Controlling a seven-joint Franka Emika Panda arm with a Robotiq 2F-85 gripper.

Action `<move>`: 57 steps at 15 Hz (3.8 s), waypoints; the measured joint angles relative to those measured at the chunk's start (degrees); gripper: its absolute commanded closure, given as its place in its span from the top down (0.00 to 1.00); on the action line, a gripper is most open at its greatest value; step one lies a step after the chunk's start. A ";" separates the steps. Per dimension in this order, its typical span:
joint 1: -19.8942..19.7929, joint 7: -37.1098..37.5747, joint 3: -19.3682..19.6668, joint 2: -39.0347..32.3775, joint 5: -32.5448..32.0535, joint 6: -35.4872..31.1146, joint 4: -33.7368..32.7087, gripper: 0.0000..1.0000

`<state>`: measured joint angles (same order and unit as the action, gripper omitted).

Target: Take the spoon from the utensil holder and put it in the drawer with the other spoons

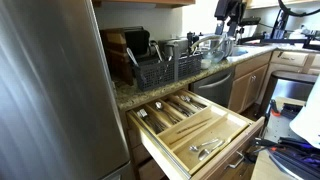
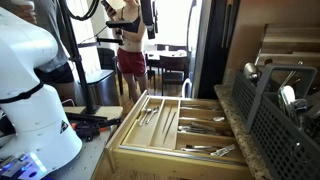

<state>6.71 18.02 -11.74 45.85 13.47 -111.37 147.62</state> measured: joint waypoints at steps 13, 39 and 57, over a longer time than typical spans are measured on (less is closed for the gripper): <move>0.00 0.00 -1.97 -1.02 0.00 -0.09 -0.41 1.00; -0.46 0.06 -4.64 -15.72 -9.10 -7.01 -9.61 1.00; -1.50 -0.10 -1.42 -32.04 -14.82 -7.34 -23.88 1.00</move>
<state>5.20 17.92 -13.16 13.82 -1.34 -118.71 123.74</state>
